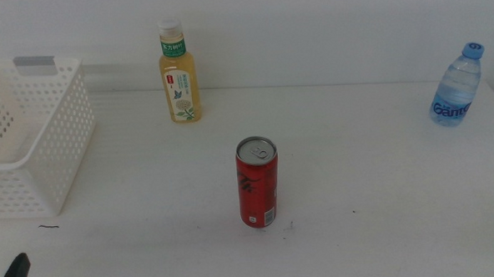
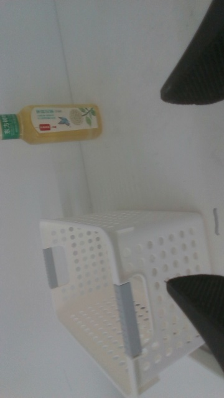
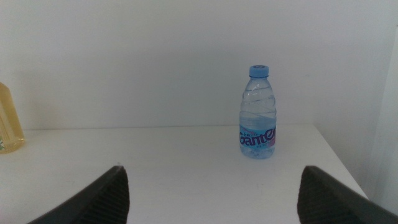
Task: Use arms to grab the bottles and put them into the dustbin to the left of the table.
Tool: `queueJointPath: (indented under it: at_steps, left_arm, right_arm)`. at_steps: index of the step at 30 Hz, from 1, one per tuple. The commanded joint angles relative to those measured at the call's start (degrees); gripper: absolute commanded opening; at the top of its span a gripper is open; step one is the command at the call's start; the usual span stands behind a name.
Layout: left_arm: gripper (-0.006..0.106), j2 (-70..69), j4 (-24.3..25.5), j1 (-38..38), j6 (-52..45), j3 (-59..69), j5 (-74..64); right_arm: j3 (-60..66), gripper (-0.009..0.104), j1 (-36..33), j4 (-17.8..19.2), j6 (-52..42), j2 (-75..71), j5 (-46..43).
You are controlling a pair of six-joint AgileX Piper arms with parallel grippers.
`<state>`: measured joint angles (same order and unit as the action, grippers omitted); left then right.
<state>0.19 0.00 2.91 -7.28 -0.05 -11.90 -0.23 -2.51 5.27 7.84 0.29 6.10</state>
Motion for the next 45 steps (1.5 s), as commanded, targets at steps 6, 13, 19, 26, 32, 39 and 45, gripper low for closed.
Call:
queueJointPath:
  at_steps: [6,13,19,26,32,39,45]
  left_arm:
    - [0.094,14.29,-0.49,10.75,0.09,0.05,19.98]
    - [0.094,49.68,-5.63,31.46,0.06,0.05,54.58]
    - [0.094,72.0,-7.98,38.36,0.06,0.05,77.61]
    - [0.094,78.87,-7.51,38.36,1.79,0.05,81.86]
    - [0.094,78.87,-6.05,38.36,1.79,0.05,81.86]
    - [0.094,78.87,-3.89,38.36,1.58,0.05,81.86]
    - [0.094,79.5,-3.08,38.24,4.05,-1.14,81.68]
  right_arm:
    - [0.23,0.085,0.31,0.48,-0.11,-0.29,-0.47]
    - [0.23,0.085,0.31,0.48,-0.11,-0.29,-0.47]
    - [0.23,0.085,0.31,0.48,-0.11,-0.29,-0.47]
    - [0.23,0.085,0.31,0.48,-0.11,-0.29,-0.47]
    - [0.23,0.085,0.31,0.48,-0.11,-0.29,-0.47]
    - [0.23,0.085,0.31,0.48,-0.11,-0.29,-0.47]
    - [0.23,0.085,0.31,0.48,-0.11,-0.29,-0.47]
